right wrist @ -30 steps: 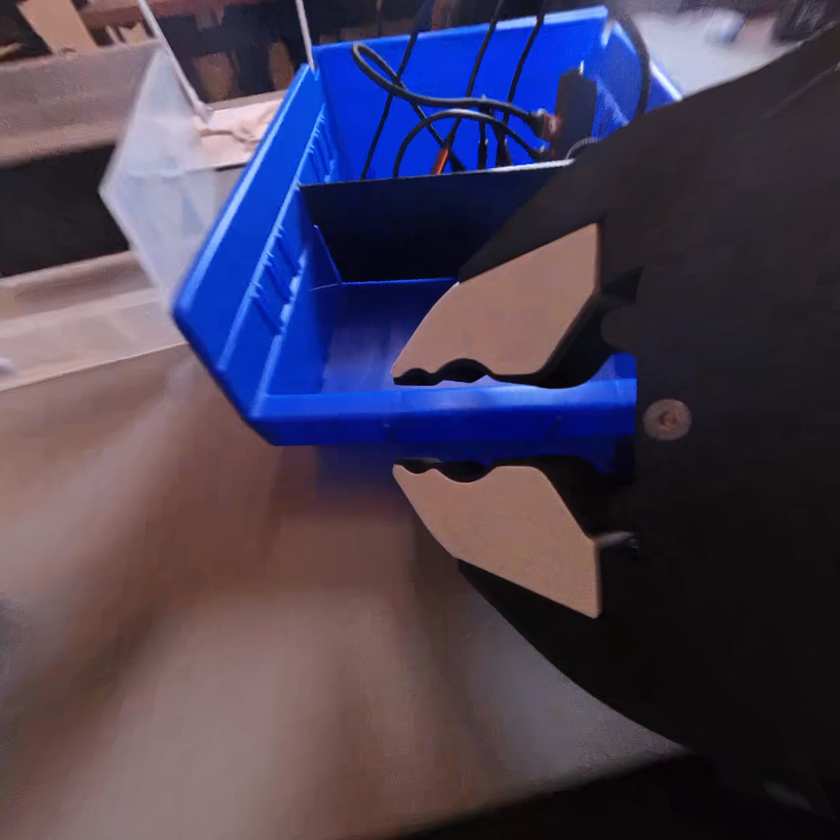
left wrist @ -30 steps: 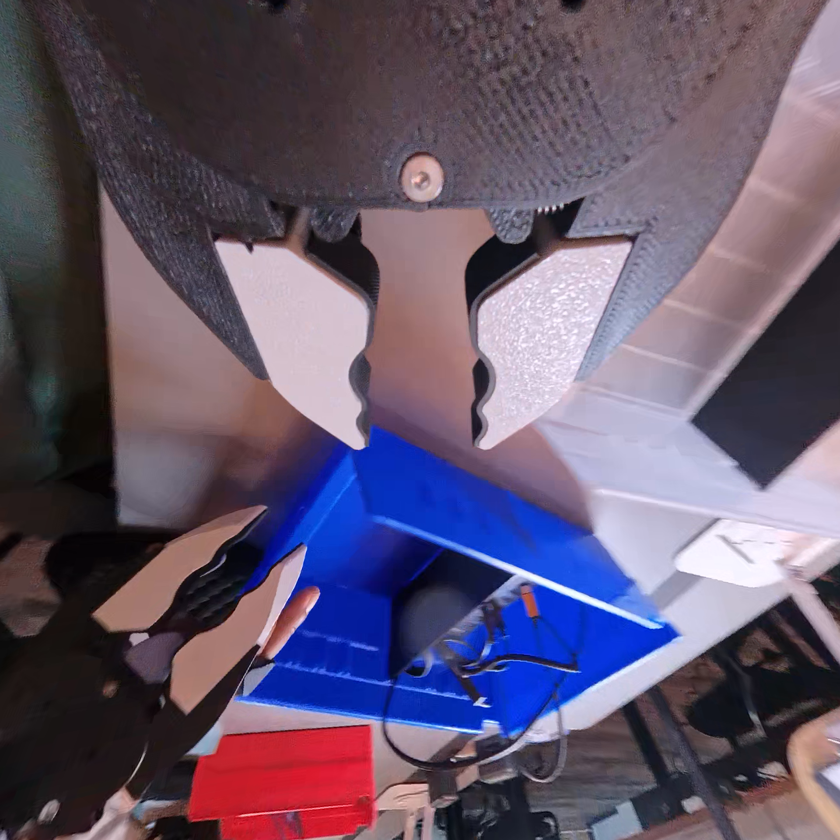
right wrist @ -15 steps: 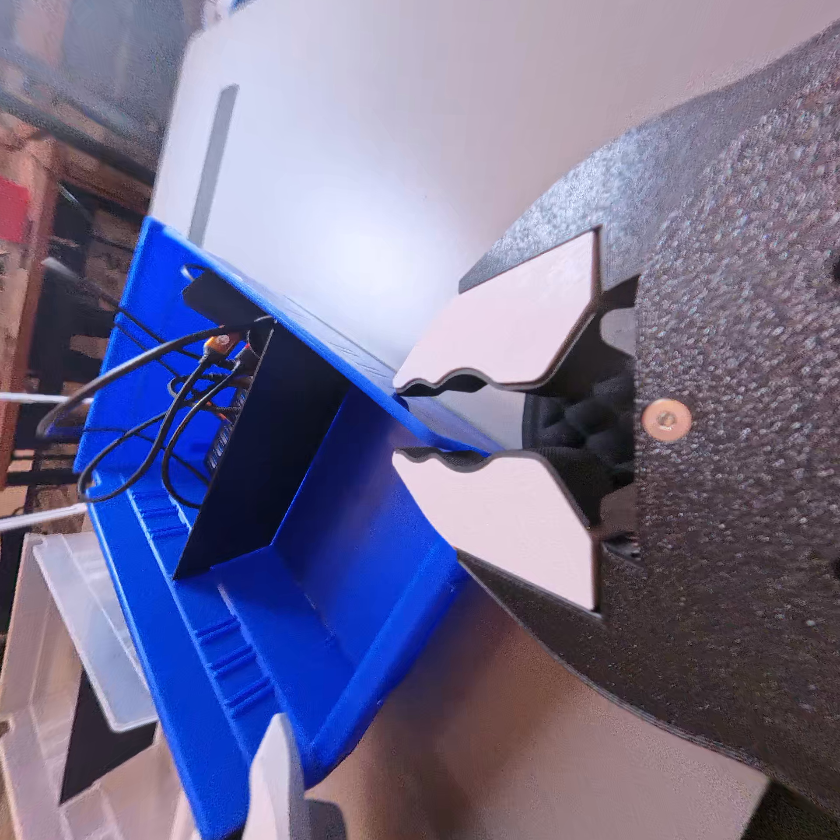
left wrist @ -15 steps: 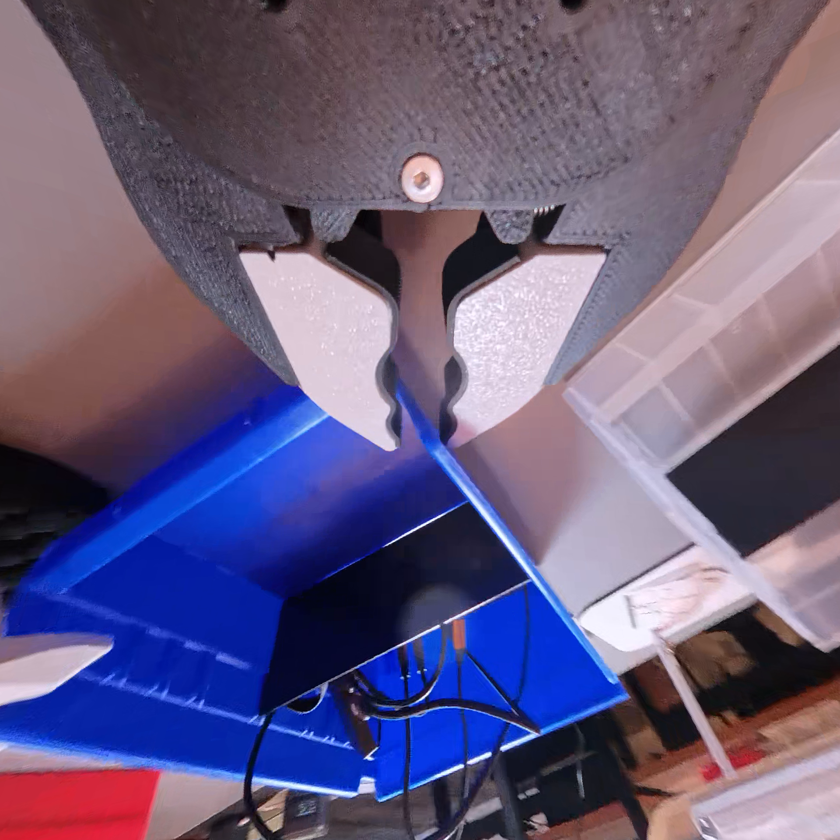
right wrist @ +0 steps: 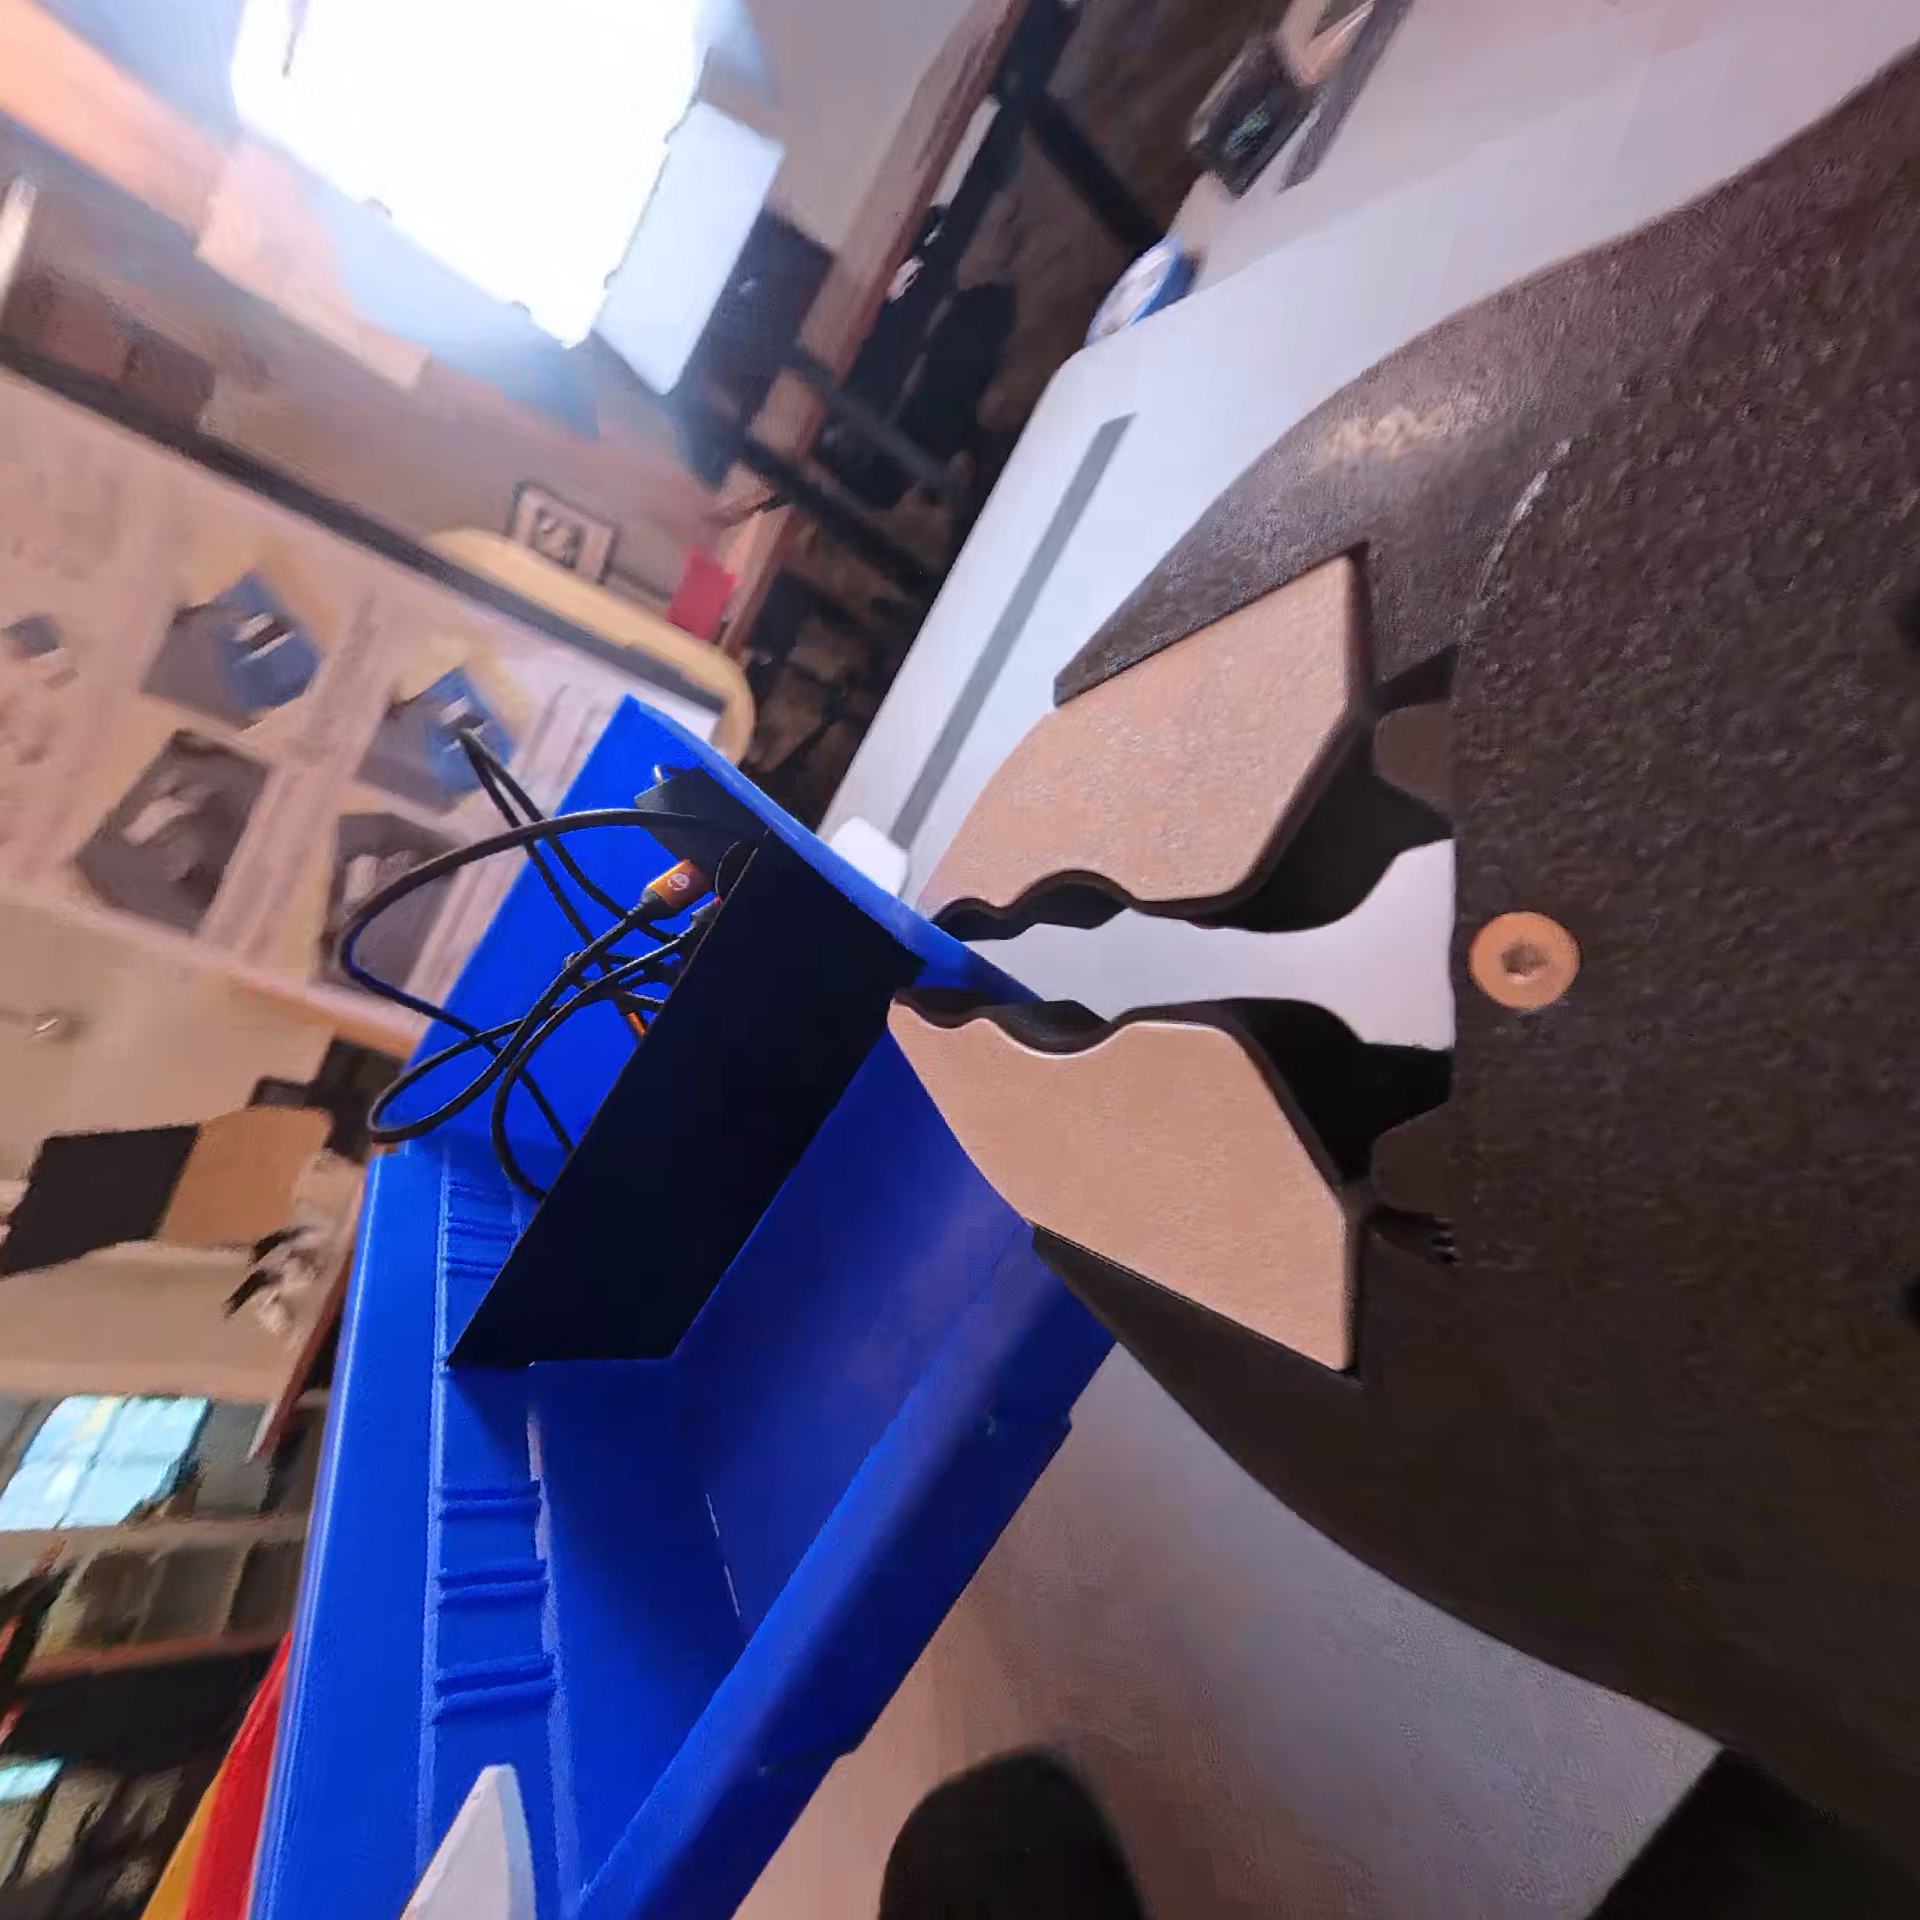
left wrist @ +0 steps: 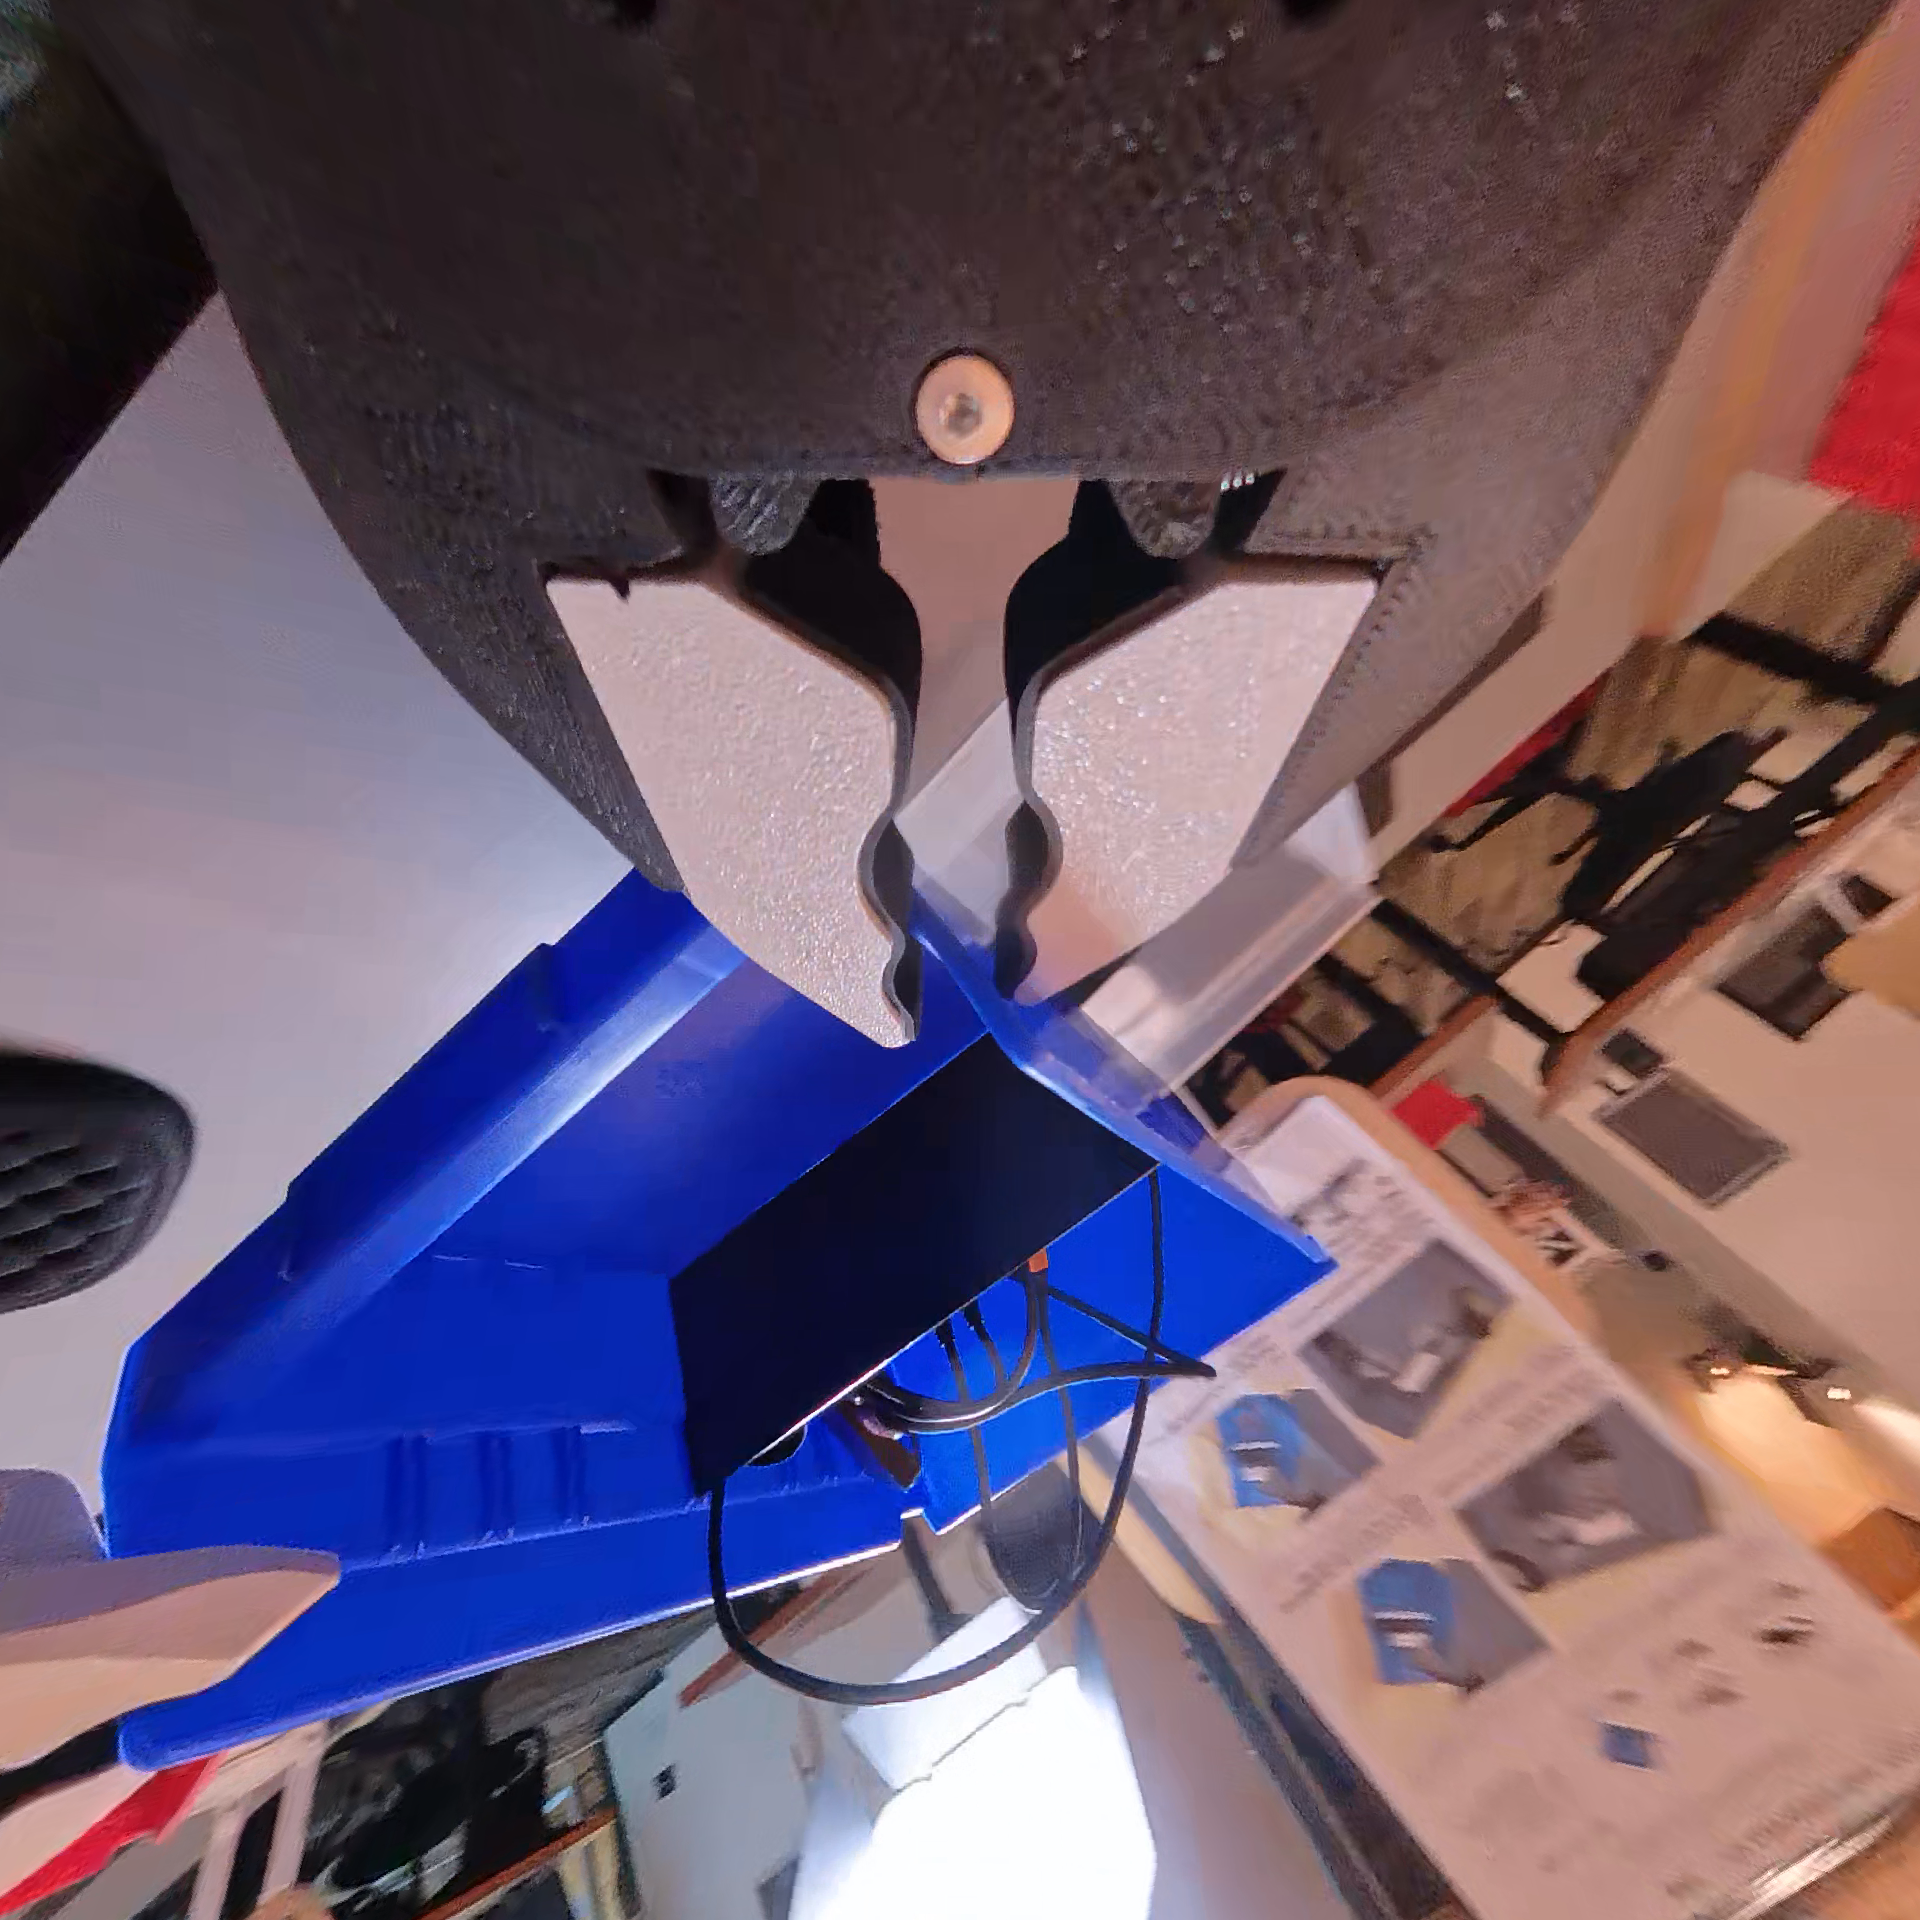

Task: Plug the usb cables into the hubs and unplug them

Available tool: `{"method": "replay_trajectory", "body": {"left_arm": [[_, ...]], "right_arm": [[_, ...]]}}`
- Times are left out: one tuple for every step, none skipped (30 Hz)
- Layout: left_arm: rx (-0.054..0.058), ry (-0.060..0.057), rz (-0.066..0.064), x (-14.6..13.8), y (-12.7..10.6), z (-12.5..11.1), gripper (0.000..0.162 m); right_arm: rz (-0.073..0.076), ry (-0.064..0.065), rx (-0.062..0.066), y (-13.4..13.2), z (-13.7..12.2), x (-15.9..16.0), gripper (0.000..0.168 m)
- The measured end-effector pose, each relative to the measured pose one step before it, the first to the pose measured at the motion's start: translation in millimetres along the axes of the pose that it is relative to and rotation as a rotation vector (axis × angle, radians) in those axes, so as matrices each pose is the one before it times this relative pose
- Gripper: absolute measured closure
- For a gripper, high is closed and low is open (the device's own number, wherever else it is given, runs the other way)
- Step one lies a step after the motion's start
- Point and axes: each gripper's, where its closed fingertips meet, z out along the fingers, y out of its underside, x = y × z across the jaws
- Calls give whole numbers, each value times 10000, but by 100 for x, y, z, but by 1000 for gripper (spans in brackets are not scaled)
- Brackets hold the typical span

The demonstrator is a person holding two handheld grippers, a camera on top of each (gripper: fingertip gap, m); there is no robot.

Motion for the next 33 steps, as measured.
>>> {"method": "replay_trajectory", "body": {"left_arm": [[-147,-291,149,-1634,26,-1845,147],[-184,-296,95,-1731,303,-1809,147],[-281,-287,100,-1712,598,-1744,147],[-312,-299,231,-1623,795,-1725,147],[-307,-228,234,-1456,927,-1724,146],[-290,-157,182,-1287,973,-1683,146],[-370,-141,211,-1112,1091,-1591,146],[-479,-109,194,-940,1301,-1444,145],[-482,-90,90,-795,1365,-1270,146],[-419,-46,-11,-583,1344,-1056,145],[-413,-37,4,-384,1345,-747,145],[-448,-12,-14,-209,1419,-384,145],[-398,51,-81,-55,1322,-6,145],[-359,80,-132,43,1222,316,146],[-329,136,-154,166,1119,559,146],[-316,173,-136,286,978,726,146],[-301,212,-99,361,852,829,146],[-374,249,-53,428,849,859,146],[-252,256,3,487,597,729,145],[-130,144,-53,277,301,645,144],[-178,57,-108,22,289,690,143],[-253,186,-47,164,424,759,142],[-519,324,37,369,884,842,138],[-664,314,161,406,1237,974,134],[-645,378,192,562,1287,1046,130],[-453,377,109,563,973,819,128],[111,-33,-104,-193,108,135,127],[291,91,-79,-73,-321,-329,128],[16,-64,177,-82,-54,-417,124],[-77,-380,359,-406,-28,-474,112],[262,-247,346,-202,-625,-567,112],[598,59,201,266,-1320,-595,111],[498,144,239,447,-1277,-472,111]], "right_arm": [[-44,-449,343,-1631,675,-1566,160],[-66,-485,317,-1464,916,-1733,160],[-105,-473,274,-1235,1100,-1860,159],[-103,-483,217,-985,1268,-1925,158],[-41,-528,193,-742,1357,-1947,158],[32,-557,172,-563,1392,-1899,158],[52,-555,122,-440,1390,-1892,158],[50,-541,105,-332,1350,-1855,159],[117,-528,81,-209,1306,-1765,158],[95,-477,29,37,1289,-1576,158],[123,-422,-32,273,1260,-1355,158],[196,-391,-65,458,1210,-1128,158],[174,-294,-105,622,1095,-812,158],[196,-220,-134,752,932,-583,158],[170,-154,-169,838,744,-376,158],[109,-81,-181,856,573,-170,158],[115,-62,-176,811,417,-14,157],[169,-95,-79,567,221,95,156],[157,-99,-111,374,147,169,155],[80,-103,-161,317,92,217,152],[-52,-259,-197,363,-37,77,148],[26,-463,-257,462,-142,-113,143],[141,-620,-136,288,-295,-191,135],[127,-885,-43,119,-579,-376,129],[160,-937,-74,110,-826,-302,124],[239,-611,-149,156,-999,262,116],[196,-250,-263,232,-1075,833,115],[61,134,-272,212,-987,1328,114],[-173,466,-369,319,-686,1749,115],[-400,584,-611,628,-226,1859,115],[-494,498,-833,928,313,1635,113],[-484,334,-909,966,803,1249,110],[-446,195,-856,790,1169,871,108]]}}
